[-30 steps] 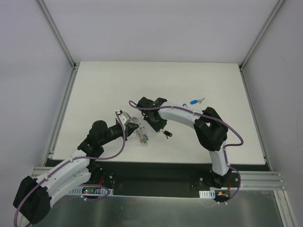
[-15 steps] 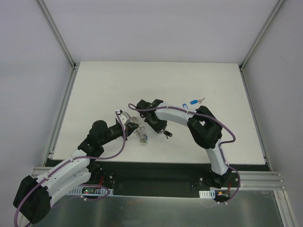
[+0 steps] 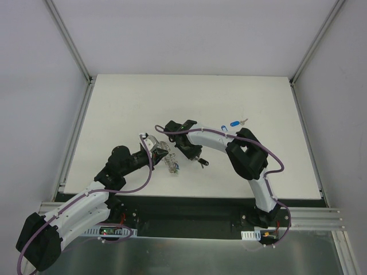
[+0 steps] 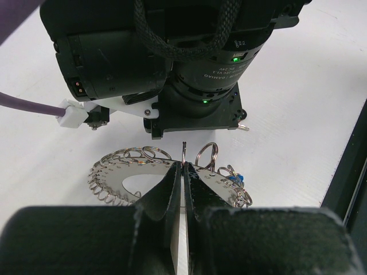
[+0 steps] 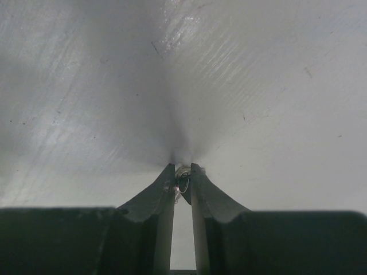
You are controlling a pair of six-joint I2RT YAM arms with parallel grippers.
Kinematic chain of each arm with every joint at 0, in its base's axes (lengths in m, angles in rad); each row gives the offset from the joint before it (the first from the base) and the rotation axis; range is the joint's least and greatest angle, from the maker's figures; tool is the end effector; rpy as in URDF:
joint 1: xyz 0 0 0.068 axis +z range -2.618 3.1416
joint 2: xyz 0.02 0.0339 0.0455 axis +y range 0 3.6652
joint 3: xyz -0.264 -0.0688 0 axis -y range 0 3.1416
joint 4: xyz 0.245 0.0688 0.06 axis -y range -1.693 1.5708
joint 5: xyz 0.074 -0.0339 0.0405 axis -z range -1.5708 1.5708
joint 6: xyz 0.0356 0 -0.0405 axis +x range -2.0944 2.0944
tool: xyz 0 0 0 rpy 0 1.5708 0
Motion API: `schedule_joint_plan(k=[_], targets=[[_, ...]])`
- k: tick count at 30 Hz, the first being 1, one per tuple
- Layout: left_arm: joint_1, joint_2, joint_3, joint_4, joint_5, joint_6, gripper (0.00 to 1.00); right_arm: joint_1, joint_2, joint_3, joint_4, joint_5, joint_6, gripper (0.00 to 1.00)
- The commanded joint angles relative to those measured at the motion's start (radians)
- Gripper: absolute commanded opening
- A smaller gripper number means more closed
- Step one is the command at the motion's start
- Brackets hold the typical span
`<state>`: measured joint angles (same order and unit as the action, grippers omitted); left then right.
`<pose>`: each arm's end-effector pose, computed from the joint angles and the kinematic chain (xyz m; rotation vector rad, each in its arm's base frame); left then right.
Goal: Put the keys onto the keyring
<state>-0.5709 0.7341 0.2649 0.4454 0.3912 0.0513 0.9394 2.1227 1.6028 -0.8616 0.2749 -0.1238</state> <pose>0.1412 -0.1068 0.2305 0.7891 1.4369 -0.7119 0.2564 0.3343 0.1623 -1.4120 2.4748 -0.2545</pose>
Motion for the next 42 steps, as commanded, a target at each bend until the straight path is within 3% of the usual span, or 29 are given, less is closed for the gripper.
schedule_joint_plan(k=[1, 4, 10, 18, 24, 33, 37, 39, 40, 41, 42], targets=[[-0.011, -0.004, 0.004, 0.065, 0.005, -0.01, 0.0, 0.002, 0.005, 0.031, -0.047, 0.029, -0.005, 0.18], [-0.011, -0.002, 0.004, 0.065, 0.003, -0.011, 0.0, 0.004, 0.003, 0.028, -0.047, 0.032, -0.005, 0.17], [-0.011, -0.002, 0.002, 0.065, 0.002, -0.011, 0.0, 0.006, -0.021, 0.023, -0.057, 0.037, -0.008, 0.01], [-0.011, 0.002, -0.001, 0.078, 0.014, -0.007, 0.0, 0.004, -0.196, -0.082, 0.002, 0.061, -0.031, 0.01], [-0.011, 0.005, 0.002, 0.087, 0.043, 0.001, 0.0, 0.006, -0.406, -0.252, 0.154, 0.047, -0.062, 0.01], [-0.011, 0.068, 0.053, 0.088, 0.058, 0.004, 0.0, 0.006, -0.728, -0.532, 0.527, 0.098, -0.102, 0.01], [-0.012, 0.111, 0.1, 0.078, 0.078, -0.042, 0.0, -0.002, -0.725, -0.524, 0.481, 0.099, -0.154, 0.01], [-0.014, 0.123, 0.112, 0.062, 0.083, -0.048, 0.0, -0.004, -0.672, -0.45, 0.384, 0.233, -0.108, 0.01], [-0.012, 0.126, 0.126, 0.053, 0.084, -0.082, 0.0, -0.004, -0.634, -0.416, 0.306, 0.198, -0.134, 0.01], [-0.012, 0.128, 0.131, 0.046, 0.087, -0.097, 0.0, -0.005, -0.638, -0.428, 0.315, 0.017, -0.161, 0.01], [-0.012, 0.125, 0.135, 0.036, 0.087, -0.106, 0.0, -0.004, -0.65, -0.463, 0.384, 0.035, -0.146, 0.01]])
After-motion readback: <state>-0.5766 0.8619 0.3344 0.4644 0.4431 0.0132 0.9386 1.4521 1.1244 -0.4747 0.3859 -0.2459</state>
